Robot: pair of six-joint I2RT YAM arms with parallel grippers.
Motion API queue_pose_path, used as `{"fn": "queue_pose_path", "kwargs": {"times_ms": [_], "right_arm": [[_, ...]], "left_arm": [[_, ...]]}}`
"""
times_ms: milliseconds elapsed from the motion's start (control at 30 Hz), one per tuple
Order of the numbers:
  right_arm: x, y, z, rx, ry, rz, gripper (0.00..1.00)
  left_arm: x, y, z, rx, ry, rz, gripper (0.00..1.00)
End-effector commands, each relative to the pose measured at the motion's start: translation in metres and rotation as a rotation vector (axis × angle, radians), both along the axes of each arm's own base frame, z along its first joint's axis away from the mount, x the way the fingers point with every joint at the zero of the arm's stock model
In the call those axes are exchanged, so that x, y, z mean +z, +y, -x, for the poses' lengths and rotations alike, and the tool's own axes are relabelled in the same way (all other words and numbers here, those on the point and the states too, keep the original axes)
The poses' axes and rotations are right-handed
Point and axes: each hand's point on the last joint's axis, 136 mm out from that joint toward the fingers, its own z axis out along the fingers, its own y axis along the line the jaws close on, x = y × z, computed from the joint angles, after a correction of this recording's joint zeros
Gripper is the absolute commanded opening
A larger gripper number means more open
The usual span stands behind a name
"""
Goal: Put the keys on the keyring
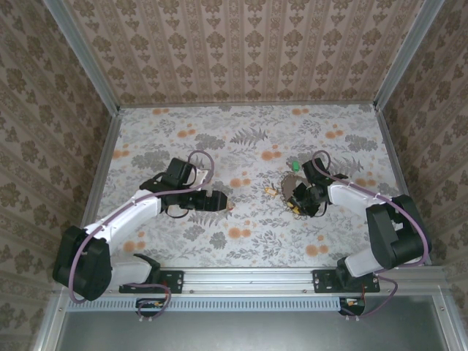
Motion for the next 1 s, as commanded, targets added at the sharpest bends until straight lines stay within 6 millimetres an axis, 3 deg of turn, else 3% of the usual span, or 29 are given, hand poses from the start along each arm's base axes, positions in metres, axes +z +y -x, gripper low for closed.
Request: {"fn": "queue_pose_path", "kwargs": {"times_ms": [0, 167, 500, 967], "right_arm": [[-0.002, -0.004, 0.01, -0.002, 0.025, 0.025, 0.22], [-0.004, -0.009, 0.015, -0.013, 0.029, 0.049, 0.23], [-0.012, 0.004, 0.011, -0.022, 0.026, 0.03, 0.23], [0.008, 0.01, -0.002, -0.14, 0.018, -0.02, 0.18]], "left_arm": [[0.007, -0.001, 0.001, -0.023, -0.029, -0.008, 0.96], [0.006, -0.002, 0.001, -0.025, -0.033, -0.012, 0.96], [0.003, -0.001, 0.001, -0.028, -0.033, -0.027, 0.95], [-0.001, 0.001, 0.001, -0.032, -0.035, -0.042, 0.94]]}}
